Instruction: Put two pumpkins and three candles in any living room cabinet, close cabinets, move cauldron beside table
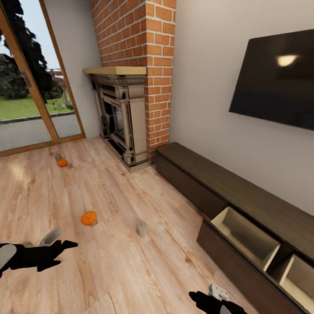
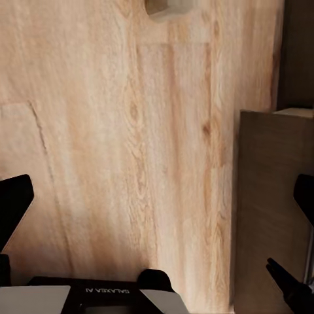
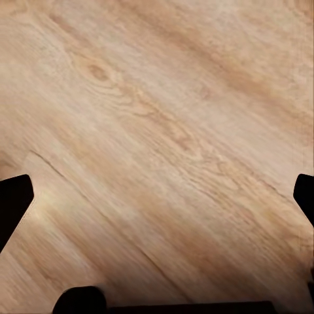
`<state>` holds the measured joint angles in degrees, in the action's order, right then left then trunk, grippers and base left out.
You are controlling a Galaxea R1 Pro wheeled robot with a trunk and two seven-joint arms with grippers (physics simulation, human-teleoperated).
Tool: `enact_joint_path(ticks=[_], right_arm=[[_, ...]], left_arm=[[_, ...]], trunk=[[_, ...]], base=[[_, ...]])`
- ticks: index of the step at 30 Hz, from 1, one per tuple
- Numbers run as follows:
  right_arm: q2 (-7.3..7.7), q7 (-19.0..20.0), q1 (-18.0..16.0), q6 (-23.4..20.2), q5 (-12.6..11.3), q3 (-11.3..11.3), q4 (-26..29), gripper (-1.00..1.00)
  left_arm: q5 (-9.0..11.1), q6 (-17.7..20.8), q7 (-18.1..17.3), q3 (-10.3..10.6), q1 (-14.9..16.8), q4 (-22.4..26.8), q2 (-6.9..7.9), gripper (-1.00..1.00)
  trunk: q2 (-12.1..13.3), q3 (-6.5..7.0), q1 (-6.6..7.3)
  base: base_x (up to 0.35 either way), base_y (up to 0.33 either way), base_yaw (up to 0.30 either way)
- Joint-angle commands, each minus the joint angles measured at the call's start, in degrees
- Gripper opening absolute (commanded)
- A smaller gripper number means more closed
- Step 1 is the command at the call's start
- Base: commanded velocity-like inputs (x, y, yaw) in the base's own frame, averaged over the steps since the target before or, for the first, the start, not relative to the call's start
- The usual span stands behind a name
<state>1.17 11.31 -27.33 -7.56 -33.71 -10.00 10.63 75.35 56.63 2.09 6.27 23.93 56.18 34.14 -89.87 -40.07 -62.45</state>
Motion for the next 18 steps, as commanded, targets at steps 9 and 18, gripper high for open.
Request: enact_joint_path(ticks=[9, 18], right_arm=[[0.05, 0.31, 0.00, 2.81, -0.72, -0.45, 0.10, 1.00], [-0.03, 0.37, 0.00, 3.40, -0.66, -0.64, 0.17, 1.00]], left_arm=[[0.36, 0.06, 0.19, 0.15, 0.07, -0.16, 0.12, 1.00], [0.26, 0.06, 0.19, -1.51, 0.07, -1.46, 0.11, 1.00]], trunk=[[-0.02, -0.05, -0.02], [-0.02, -0.05, -0.02]], base=[[0.203, 0.167, 0.275], [0.226, 0.198, 0.275]])
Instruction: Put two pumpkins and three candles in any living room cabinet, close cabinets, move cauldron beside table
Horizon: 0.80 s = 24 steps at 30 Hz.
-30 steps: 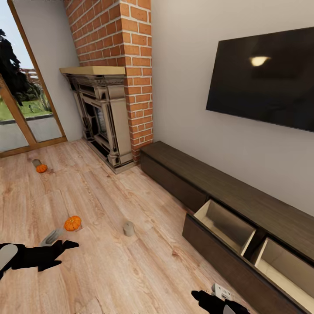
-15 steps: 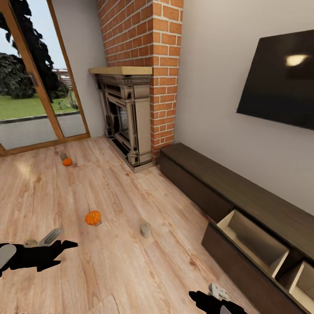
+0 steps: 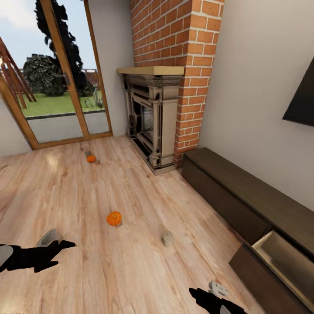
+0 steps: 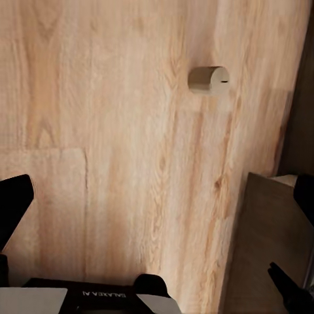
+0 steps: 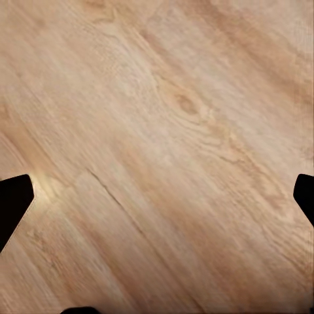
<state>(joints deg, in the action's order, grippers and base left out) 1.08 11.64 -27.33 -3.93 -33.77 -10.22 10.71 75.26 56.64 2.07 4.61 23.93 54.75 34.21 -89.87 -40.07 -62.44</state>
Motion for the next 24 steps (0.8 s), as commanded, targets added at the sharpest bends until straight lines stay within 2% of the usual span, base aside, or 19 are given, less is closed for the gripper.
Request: enact_joint_path(ticks=[1, 2, 7, 10, 15, 24], right_arm=[[0.06, 0.03, 0.00, -0.22, -0.59, -0.58, 0.09, 1.00], [0.06, -0.01, 0.00, -0.16, -0.59, -1.66, 0.08, 1.00], [0.06, -0.04, 0.00, 0.00, -0.59, -3.57, 0.10, 1.00], [0.06, -0.09, 0.00, 0.29, -0.54, -3.89, 0.10, 1.00], [0.14, -0.05, 0.00, 4.21, -0.57, -4.01, 0.02, 1.00], [0.23, 0.06, 0.00, 4.96, -0.59, -4.02, 0.01, 1.00]], left_arm=[[0.32, 0.05, 0.22, 0.10, 0.07, -0.05, 0.02, 1.00], [0.22, 0.05, 0.22, -0.03, 0.07, -0.12, -0.03, 1.00], [0.16, 0.05, 0.15, -0.09, 0.07, -0.16, -0.10, 1.00], [0.15, 0.05, 0.14, -0.11, 0.07, -0.17, -0.11, 1.00], [0.15, 0.05, 0.14, -0.05, 0.07, -0.17, -0.18, 1.00], [0.15, 0.05, 0.20, 0.02, 0.07, -0.17, -0.25, 1.00]], trunk=[[-0.02, -0.05, -0.02], [-0.02, -0.05, -0.02], [-0.02, -0.05, -0.02], [-0.02, -0.05, -0.02], [-0.02, -0.05, -0.02], [-0.02, -0.05, -0.02]], base=[[0.247, 0.202, 0.275], [0.266, 0.198, 0.275], [0.294, 0.160, 0.275], [0.329, 0.053, 0.269], [0.339, 0.009, 0.256], [0.341, 0.001, 0.274]])
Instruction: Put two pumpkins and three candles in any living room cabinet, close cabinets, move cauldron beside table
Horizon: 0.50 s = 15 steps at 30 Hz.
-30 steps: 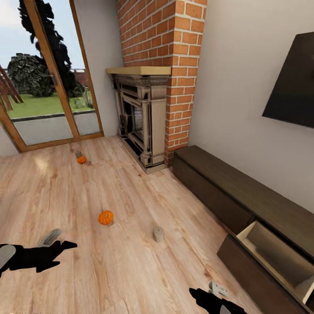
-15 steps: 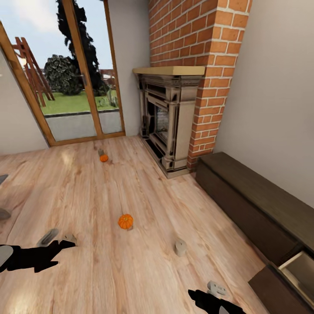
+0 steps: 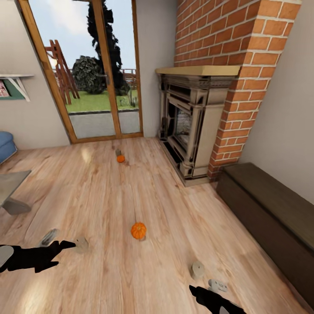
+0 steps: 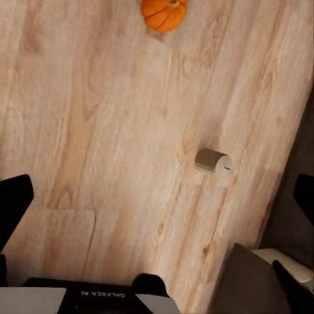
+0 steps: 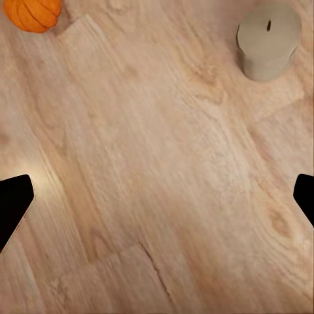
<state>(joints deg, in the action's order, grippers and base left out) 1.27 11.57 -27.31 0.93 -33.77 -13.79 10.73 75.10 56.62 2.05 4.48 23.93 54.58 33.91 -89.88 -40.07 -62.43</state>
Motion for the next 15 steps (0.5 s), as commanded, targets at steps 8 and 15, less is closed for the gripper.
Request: enact_joint_path(ticks=[8, 15], right_arm=[[0.01, 6.73, -0.02, 0.14, -0.61, -0.45, 0.01, 1.00], [-0.03, 9.30, -0.02, 0.20, -0.68, -0.36, -0.01, 1.00]], left_arm=[[0.31, 0.07, 0.23, 0.18, 0.07, 0.00, 0.01, 1.00], [0.31, 0.07, 0.20, 0.18, 0.07, 0.07, 0.01, 1.00]], trunk=[[-0.02, -0.05, -0.03], [-0.02, -0.01, -0.03]], base=[[0.342, 0.000, 0.276], [0.339, -0.044, 0.251]])
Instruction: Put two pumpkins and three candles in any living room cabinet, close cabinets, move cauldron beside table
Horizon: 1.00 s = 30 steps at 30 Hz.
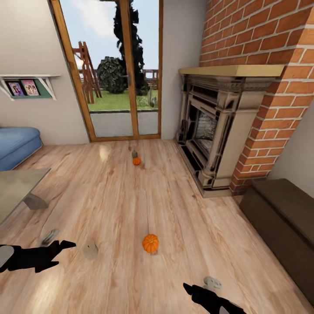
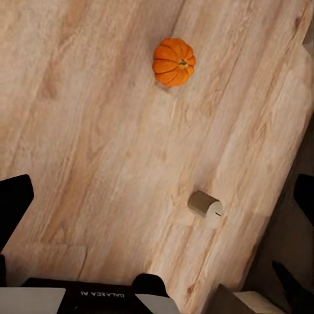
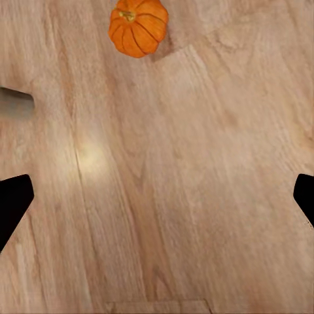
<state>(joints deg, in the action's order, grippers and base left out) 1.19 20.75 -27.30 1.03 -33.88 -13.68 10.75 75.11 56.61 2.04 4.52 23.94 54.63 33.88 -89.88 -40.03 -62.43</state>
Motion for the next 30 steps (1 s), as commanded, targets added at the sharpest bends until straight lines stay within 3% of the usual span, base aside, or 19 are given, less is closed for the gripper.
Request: enact_joint_path(ticks=[1, 13, 21, 30], right_arm=[[0.04, 0.19, -0.03, 0.11, -0.58, -0.47, -0.03, 1.00], [0.04, 0.25, -0.03, 0.11, -0.58, -0.47, -0.03, 1.00], [0.04, 0.34, -0.03, 0.19, -0.58, -0.47, -0.03, 1.00], [0.04, 0.11, -0.03, 0.18, -0.66, -0.47, -0.03, 1.00]], left_arm=[[0.30, 0.08, 0.21, 0.14, 0.05, 0.03, 0.05, 1.00], [0.37, 0.09, 0.15, 0.44, 0.05, 0.63, -0.01, 1.00], [0.31, 0.09, 0.22, 0.71, 0.05, 0.65, -0.04, 1.00], [0.29, 0.08, 0.25, 0.75, 0.05, 0.65, -0.17, 1.00]], trunk=[[-0.02, -0.04, -0.03], [-0.02, -0.02, -0.03], [-0.02, -0.02, -0.03], [-0.02, 0.07, -0.03]], base=[[0.321, -0.111, 0.086], [0.093, -0.142, -0.154], [0.001, -0.137, -0.028], [0.118, -0.030, -0.103]])
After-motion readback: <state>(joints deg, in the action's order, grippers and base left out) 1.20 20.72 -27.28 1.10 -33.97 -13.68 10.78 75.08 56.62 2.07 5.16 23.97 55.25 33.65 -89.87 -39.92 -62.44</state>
